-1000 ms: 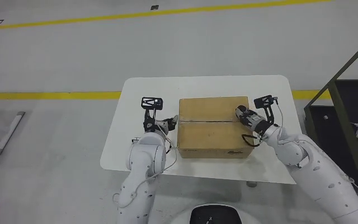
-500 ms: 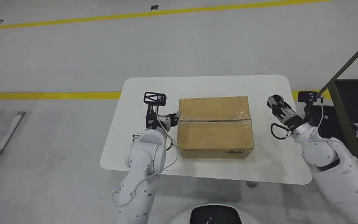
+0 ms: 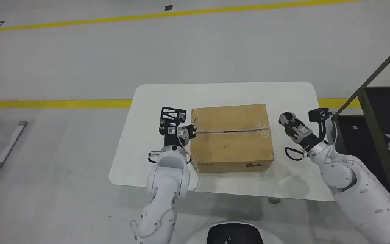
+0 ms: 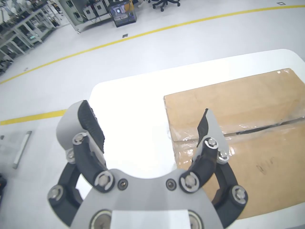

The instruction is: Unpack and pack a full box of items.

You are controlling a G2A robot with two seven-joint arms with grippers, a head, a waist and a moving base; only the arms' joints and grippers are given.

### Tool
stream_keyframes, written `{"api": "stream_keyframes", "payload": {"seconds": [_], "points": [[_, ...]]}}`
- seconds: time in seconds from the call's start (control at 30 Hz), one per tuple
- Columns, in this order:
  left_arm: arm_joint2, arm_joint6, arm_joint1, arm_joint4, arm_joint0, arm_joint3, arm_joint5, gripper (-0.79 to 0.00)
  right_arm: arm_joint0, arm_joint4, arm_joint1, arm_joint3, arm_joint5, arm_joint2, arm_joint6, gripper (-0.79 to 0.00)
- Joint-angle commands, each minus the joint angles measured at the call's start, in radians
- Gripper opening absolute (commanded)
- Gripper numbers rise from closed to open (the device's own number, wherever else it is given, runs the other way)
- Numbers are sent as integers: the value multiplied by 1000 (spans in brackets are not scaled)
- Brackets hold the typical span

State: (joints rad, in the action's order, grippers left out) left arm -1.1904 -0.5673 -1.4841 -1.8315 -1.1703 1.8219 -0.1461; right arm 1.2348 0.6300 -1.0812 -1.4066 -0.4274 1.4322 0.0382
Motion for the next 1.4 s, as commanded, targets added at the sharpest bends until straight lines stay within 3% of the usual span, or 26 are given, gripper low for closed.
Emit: {"api": "stream_keyframes", "payload": {"seconds": [0.0, 0.1, 0.17, 0.53, 0.63, 0.8, 0.93, 1.1, 1.37], "points": [[14, 18, -2, -43, -9, -8, -27, 0, 55, 32, 13, -65, 6, 87, -13, -785], [25, 33, -5, -61, -30, -15, -75, 0, 154, 85, 23, -169, 40, 181, -67, -785], [32, 22, -9, -54, -40, -13, -112, 0, 210, 58, 24, -215, 17, 189, -27, -785], [32, 22, -9, -54, -40, -13, -112, 0, 213, 118, 23, -225, 44, 174, -37, -785], [32, 22, -9, -54, -40, -13, -112, 0, 227, 142, 10, -247, 169, 152, -133, -785], [32, 22, -9, -54, -40, -13, -112, 0, 308, 229, -20, -326, 469, 70, -334, -785], [15, 48, -3, -12, -62, -17, 12, 0, 372, 287, -30, -397, 549, 43, -384, -785], [-27, 167, 10, 77, -101, 32, 167, 0, 448, 295, -31, -463, 545, 91, -398, -785], [-67, 335, 28, 14, -181, 63, 222, 0, 550, 406, -36, -499, 538, 119, -477, -785]]}}
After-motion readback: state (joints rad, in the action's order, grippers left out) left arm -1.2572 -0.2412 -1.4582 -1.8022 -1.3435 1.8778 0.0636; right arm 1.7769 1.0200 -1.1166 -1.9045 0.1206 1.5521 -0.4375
